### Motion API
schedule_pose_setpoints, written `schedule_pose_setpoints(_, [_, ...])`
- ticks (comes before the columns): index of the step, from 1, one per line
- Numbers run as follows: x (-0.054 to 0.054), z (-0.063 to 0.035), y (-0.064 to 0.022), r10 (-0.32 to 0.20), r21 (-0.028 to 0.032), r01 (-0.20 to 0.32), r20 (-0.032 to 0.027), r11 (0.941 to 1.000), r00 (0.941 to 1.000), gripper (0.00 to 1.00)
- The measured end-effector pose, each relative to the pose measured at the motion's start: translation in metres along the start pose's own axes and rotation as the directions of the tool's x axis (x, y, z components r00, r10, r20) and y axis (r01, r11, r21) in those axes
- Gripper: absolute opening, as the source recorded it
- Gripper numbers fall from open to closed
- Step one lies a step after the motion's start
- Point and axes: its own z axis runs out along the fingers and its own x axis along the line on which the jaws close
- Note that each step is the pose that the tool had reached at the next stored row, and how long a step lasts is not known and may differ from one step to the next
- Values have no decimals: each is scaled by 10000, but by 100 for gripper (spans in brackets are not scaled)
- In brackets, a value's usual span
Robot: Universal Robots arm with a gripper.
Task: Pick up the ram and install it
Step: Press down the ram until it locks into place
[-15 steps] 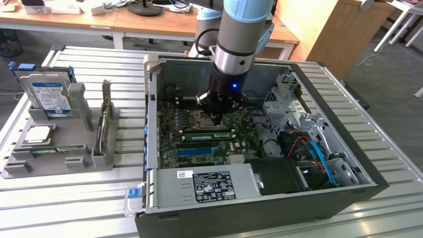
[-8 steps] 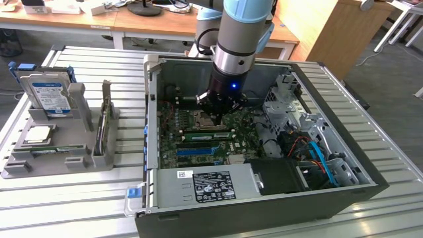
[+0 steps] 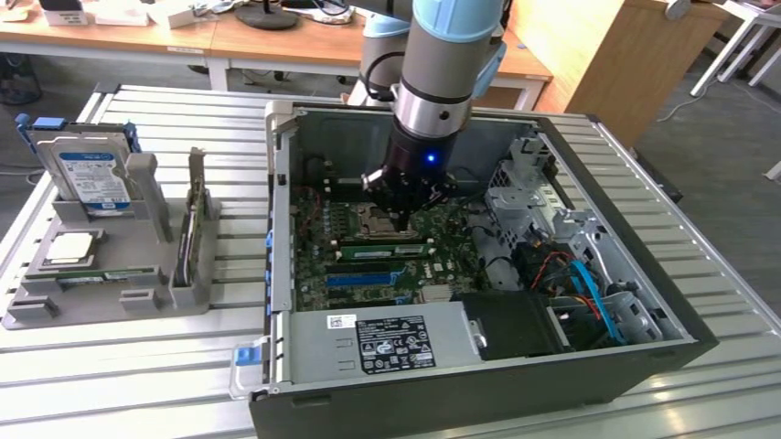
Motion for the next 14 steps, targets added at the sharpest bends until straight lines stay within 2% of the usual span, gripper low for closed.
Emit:
schedule_pose_setpoints(3, [0, 0, 0, 208, 3, -208, 5, 9998, 9998, 10])
schedule_pose_setpoints(8, [0, 0, 0, 214, 5, -214, 5, 9998, 9998, 10])
schedule_pose_setpoints(10, [1, 0, 1, 217, 9, -217, -24, 9998, 9998, 10])
schedule_pose_setpoints(14, [1, -3, 0, 219, 6, -218, -119, 9998, 9997, 10])
